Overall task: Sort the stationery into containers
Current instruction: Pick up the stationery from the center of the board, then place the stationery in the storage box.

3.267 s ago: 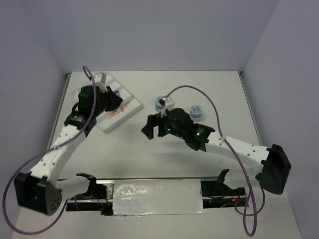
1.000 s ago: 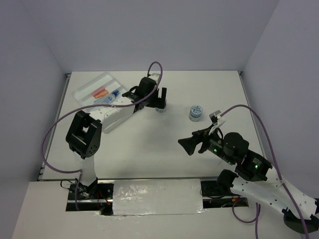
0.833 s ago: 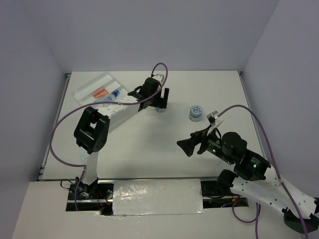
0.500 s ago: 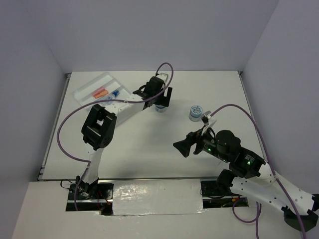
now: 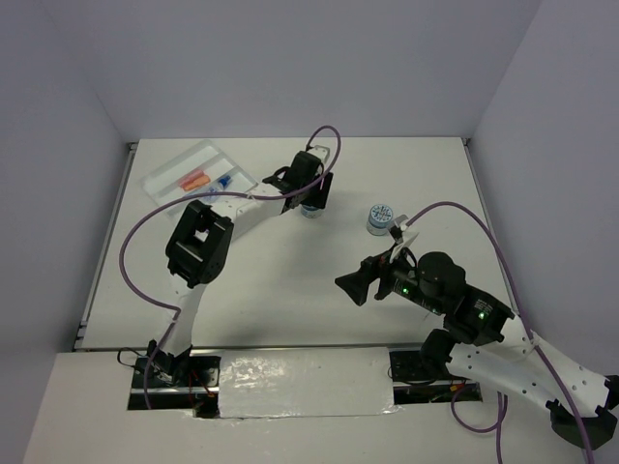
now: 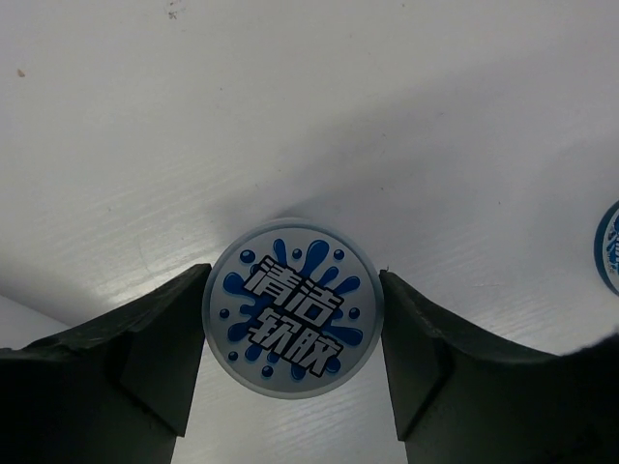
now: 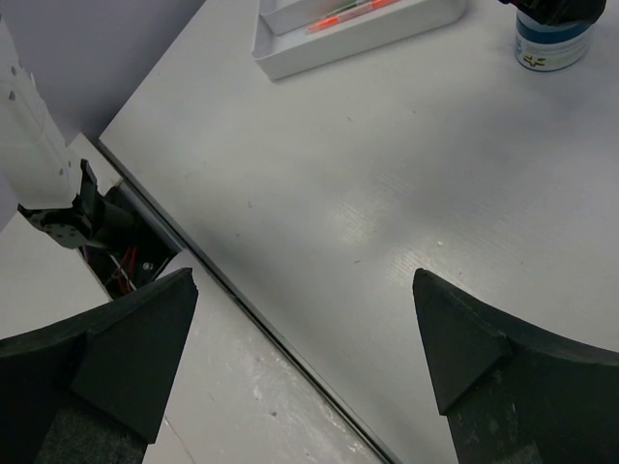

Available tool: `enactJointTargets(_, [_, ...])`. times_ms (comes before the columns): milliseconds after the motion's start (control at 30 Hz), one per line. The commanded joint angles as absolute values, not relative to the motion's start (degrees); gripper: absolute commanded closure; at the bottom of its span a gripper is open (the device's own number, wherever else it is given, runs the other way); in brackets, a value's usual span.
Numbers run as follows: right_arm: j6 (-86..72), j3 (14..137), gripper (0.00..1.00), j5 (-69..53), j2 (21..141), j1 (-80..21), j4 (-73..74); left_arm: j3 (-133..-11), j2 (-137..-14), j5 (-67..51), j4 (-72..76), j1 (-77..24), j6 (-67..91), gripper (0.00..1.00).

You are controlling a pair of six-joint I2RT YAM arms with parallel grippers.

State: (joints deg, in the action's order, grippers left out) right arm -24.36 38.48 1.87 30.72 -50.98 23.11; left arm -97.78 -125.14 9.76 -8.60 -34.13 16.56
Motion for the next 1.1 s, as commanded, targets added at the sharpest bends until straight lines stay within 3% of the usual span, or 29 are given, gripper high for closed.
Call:
enactJointTargets(0, [-23.2, 38.06, 0.0, 2.02, 30.5, -51.24, 20.13, -99.67, -122.88, 10.19, -6.15, -34.19, 15.73, 0.9])
enactJointTargets(33, [-23.12, 38.06, 0.0, 2.28, 30.5, -51.07, 20.04, -99.84, -122.09, 11.41, -6.33, -34.1, 15.56, 1.0])
enactJointTargets(200, [-22.85, 37.79, 0.0, 2.64, 30.32, -51.06, 20.13, -102.65, -116.46, 19.06, -8.6, -29.54, 15.99, 1.0])
enactJointTargets(333, [-23.03, 36.74, 0.0, 2.2, 30.59, -51.06, 18.81, -107.31, -115.31, 24.43, -13.79, -19.46, 20.99, 1.0])
enactJointTargets(633, [-22.68, 34.98, 0.0, 0.7, 33.92, -51.06, 15.91, -114.5, -121.45, 18.38, -15.9, -3.18, 21.89, 1.0])
enactJointTargets(833, [-21.45, 36.38, 0.0, 0.26, 38.48, -51.06, 14.59, -116.98, -125.94, 13.8, -11.96, 1.67, 20.13, 0.94])
enactJointTargets(1067, [-20.92, 37.79, 0.0, -1.75, 42.89, -51.06, 13.01, -117.07, -129.02, 12.04, -7.83, 3.51, 19.42, 0.8])
